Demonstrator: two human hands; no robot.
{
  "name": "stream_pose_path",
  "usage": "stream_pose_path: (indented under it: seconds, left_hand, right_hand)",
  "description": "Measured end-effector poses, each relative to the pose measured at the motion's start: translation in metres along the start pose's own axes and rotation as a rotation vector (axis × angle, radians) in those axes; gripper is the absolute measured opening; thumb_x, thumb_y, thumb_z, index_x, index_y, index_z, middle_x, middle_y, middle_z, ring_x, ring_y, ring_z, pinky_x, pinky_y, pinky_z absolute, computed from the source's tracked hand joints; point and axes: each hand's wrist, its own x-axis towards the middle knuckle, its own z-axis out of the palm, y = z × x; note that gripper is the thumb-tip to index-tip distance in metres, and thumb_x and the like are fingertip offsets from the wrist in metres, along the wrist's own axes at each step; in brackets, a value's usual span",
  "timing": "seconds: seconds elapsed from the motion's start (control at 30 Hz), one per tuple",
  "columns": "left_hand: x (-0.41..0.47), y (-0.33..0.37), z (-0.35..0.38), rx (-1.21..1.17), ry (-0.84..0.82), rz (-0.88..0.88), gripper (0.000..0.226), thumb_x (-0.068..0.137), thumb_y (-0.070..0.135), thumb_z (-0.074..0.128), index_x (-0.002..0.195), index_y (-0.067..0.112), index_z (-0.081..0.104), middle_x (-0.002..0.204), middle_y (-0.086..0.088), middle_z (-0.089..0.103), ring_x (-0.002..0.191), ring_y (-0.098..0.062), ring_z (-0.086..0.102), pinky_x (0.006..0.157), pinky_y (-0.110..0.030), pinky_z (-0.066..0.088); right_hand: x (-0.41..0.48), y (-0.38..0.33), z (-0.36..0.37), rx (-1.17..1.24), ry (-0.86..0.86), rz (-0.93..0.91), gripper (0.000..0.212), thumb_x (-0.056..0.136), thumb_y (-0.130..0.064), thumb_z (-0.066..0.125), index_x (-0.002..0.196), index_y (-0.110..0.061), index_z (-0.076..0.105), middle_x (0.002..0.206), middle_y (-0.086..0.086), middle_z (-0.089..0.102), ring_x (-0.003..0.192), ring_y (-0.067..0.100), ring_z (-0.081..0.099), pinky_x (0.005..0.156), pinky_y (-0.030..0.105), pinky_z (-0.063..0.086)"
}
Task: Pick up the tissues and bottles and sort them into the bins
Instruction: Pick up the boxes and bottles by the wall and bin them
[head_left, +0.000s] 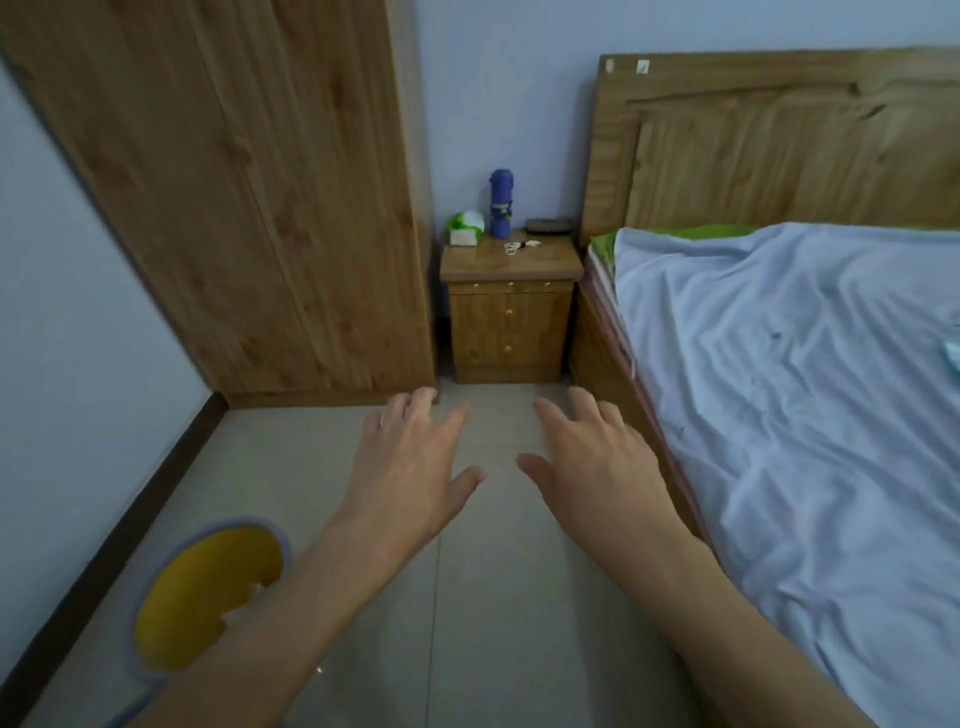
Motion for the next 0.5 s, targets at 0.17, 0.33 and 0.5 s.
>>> stream_pose_path:
  seconds: [0.17,0.33,0.5]
  left_hand:
    - [0.039,0.018,-0.168,-0.015,-0.014,0.032,0.077,0.094,0.072,0.053,0.160,0.035,0.036,0.162,-0.007,0.036,0.148,-0.027,0.034,0.118,-0.045,0.038]
    - [0.051,0.041,-0.345,-0.104,-0.008,0.043,0.078,0.092,0.069,0.060,0.159,0.035,0.040,0.164,-0.005,0.032,0.150,-0.026,0.029,0.117,-0.045,0.039]
    - [0.029,0.079,-0.457,-0.207,-0.001,0.052,0.081,0.088,0.071,0.063,0.158,0.037,0.041,0.163,-0.004,0.033,0.149,-0.025,0.029,0.116,-0.046,0.042]
  right_hand:
    - [0.009,-0.012,-0.171,0.013,0.036,0.065,0.046,0.101,-0.051,0.056,0.139,-0.027,0.046,0.138,0.004,0.044,0.130,0.030,0.047,0.107,0.048,0.044]
    - [-0.015,-0.029,-0.345,0.003,0.087,0.117,0.041,0.099,-0.050,0.057,0.130,-0.025,0.051,0.135,0.005,0.045,0.126,0.029,0.048,0.100,0.044,0.043]
    - [-0.076,-0.035,-0.467,0.026,0.142,0.205,0.042,0.099,-0.049,0.058,0.134,-0.025,0.053,0.145,0.008,0.044,0.132,0.031,0.045,0.103,0.043,0.042]
